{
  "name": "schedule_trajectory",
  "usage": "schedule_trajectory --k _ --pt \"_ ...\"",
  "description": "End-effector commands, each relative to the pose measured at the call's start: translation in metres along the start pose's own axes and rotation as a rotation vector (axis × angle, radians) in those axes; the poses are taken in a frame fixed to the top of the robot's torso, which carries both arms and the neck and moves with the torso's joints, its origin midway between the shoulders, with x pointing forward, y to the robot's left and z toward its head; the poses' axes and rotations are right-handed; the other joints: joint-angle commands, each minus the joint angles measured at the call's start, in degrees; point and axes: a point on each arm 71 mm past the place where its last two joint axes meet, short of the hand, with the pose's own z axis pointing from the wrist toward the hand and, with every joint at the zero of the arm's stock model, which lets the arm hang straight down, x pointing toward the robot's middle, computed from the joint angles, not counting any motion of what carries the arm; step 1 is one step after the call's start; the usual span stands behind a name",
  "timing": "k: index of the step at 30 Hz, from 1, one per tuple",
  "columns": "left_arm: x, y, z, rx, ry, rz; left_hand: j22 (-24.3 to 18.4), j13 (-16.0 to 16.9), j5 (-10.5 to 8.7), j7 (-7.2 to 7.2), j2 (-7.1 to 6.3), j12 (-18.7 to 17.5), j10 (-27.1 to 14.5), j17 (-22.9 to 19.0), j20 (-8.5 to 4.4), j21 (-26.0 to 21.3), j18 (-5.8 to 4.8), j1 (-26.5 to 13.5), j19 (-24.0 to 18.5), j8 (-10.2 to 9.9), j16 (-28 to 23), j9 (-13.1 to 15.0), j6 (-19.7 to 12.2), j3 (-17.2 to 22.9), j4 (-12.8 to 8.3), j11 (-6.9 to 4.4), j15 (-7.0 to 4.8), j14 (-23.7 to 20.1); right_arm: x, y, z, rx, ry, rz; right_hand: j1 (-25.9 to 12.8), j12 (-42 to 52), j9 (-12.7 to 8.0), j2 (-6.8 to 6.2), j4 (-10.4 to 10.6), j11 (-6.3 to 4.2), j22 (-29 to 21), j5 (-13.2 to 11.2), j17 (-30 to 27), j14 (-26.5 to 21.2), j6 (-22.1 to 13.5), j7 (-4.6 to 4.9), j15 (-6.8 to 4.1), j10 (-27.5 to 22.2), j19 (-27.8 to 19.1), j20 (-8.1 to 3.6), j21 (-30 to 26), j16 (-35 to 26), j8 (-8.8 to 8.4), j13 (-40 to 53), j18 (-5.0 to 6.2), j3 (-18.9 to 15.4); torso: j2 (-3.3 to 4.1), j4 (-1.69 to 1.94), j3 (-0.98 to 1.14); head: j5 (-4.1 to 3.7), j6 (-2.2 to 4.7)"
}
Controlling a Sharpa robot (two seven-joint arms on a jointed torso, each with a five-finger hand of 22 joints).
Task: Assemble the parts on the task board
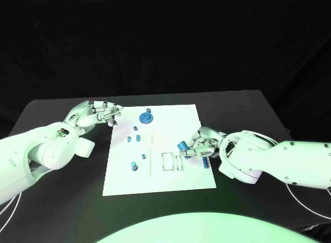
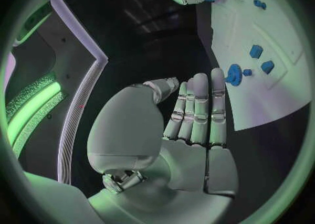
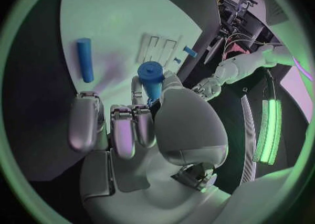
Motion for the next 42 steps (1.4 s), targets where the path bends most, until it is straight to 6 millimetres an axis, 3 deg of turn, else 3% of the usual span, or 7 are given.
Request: schedule_trajectory --k 1,12,24,42 --pt "0.003 -0.001 0.001 0.002 0.021 -0.006 -0.1 -0.1 0.07 -0.19 0.16 -0.2 0.1 -0.1 0.01 -0.3 0.8 -0.1 0.2 -0.1 -0.3 -0.1 -0.2 0.1 0.3 -0.03 0.03 0.0 0.006 0.008 0.001 -0.017 0.057 0.066 -0.2 0.3 -0.2 0.74 0.0 -0.47 10.8 0.2 11.1 5.3 1.1 -0.55 -0.3 2.2 1.3 -0.44 0.3 0.2 0.16 9.0 -0.72 -0.2 0.08 -0.09 0.02 0.46 0.05" --pt "0.004 -0.001 0.002 0.001 0.022 -0.005 -0.1 -0.1 0.07 -0.19 0.16 -0.2 0.1 -0.1 0.01 -0.3 0.8 -0.1 0.2 -0.1 -0.3 -0.1 -0.2 0.1 0.3 -0.03 0.03 0.0 0.025 0.023 0.01 -0.014 0.156 0.033 -1.5 0.4 -0.3 0.9 0.0 -0.59 11.0 0.1 11.2 5.3 1.4 -0.67 -0.41 2.4 1.5 -0.55 1.1 0.2 0.24 9.2 -0.84 -1.0 0.09 -0.02 0.06 1.24 -0.39" --pt "0.005 -0.001 0.002 0.001 0.028 -0.005 -0.1 -0.1 0.08 -0.14 0.17 -0.2 0.1 0.0 0.02 -0.4 0.79 -0.1 0.2 -0.2 -0.3 -0.1 -0.3 0.0 0.5 0.01 0.06 0.0 0.031 0.023 0.017 0.004 0.185 0.004 -2.1 0.6 -0.3 0.94 0.0 -0.64 11.1 0.1 11.1 5.3 1.6 -0.76 -0.45 2.7 1.6 -0.59 1.5 0.1 0.34 9.6 -0.9 -1.3 0.12 -0.09 0.09 2.52 -0.62" --pt "0.006 -0.001 0.002 -0.002 0.034 -0.006 -0.2 -0.2 0.08 -0.08 0.2 -0.2 0.0 0.0 0.04 -0.5 0.78 -0.3 0.3 -0.2 -0.3 -0.2 -0.4 0.0 0.7 0.06 0.1 0.0 0.034 0.027 0.022 -0.021 0.187 -0.023 -3.1 0.5 -0.3 0.8 0.0 -0.71 11.0 0.1 10.9 5.2 1.8 -0.81 -0.52 2.7 1.6 -0.66 1.3 0.1 0.46 9.6 -0.87 -2.1 0.12 -0.1 0.08 3.18 -0.49"
